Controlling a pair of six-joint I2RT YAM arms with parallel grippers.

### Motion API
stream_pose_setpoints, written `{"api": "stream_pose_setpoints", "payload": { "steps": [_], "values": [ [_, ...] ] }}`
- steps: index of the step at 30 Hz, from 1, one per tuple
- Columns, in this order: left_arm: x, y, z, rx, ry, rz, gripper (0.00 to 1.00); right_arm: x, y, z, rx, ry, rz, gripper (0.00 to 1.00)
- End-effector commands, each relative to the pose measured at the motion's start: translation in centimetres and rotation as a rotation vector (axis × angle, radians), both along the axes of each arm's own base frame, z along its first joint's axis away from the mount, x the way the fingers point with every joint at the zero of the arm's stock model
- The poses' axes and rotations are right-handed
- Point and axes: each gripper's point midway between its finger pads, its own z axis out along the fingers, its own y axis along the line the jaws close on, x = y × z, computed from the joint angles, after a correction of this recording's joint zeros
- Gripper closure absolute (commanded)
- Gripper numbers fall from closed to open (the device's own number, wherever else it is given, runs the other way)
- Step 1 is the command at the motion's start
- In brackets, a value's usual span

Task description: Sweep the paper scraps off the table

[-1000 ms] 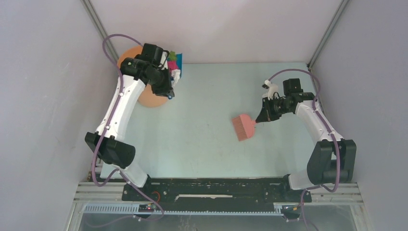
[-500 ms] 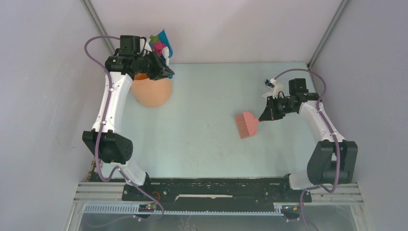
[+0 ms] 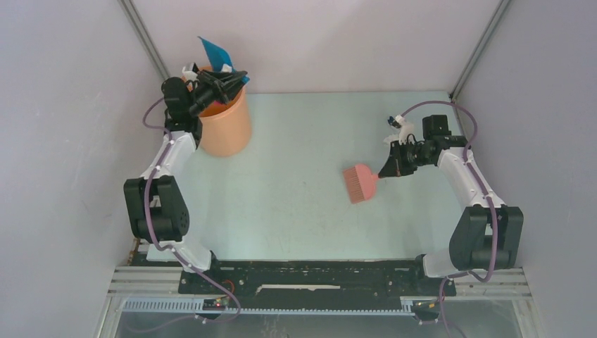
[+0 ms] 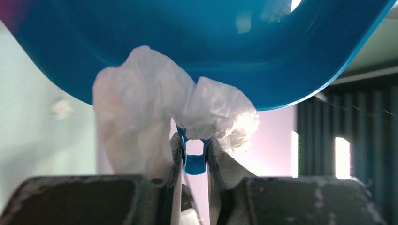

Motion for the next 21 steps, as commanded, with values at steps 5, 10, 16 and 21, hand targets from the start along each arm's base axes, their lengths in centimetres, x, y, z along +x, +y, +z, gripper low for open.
{"api": "stream_pose_setpoints", "payload": {
  "steps": [5, 10, 16, 21],
  "values": [
    [-5.2, 1.1, 10.6, -0.458, -0.365, -0.139, 1.00, 0.0, 0.2, 1.2, 0.023, -0.047, 0.016, 1.00],
    [-5.6, 0.2, 9.7, -0.410, -0.357, -0.167, 1.00, 0.4, 0.0, 2.3, 0.011, -0.097, 0.006, 1.00],
    [-6.4, -4.8, 6.2, -0.135, -0.296, -0.247, 1.00, 2.7, -2.9, 7.2, -0.073, -0.241, -0.058, 1.00],
    [-8.1, -8.1, 3.6, -0.045, -0.270, -0.331, 1.00, 4.6, -5.7, 9.2, -0.152, -0.273, -0.107, 1.00]
  ]
}}
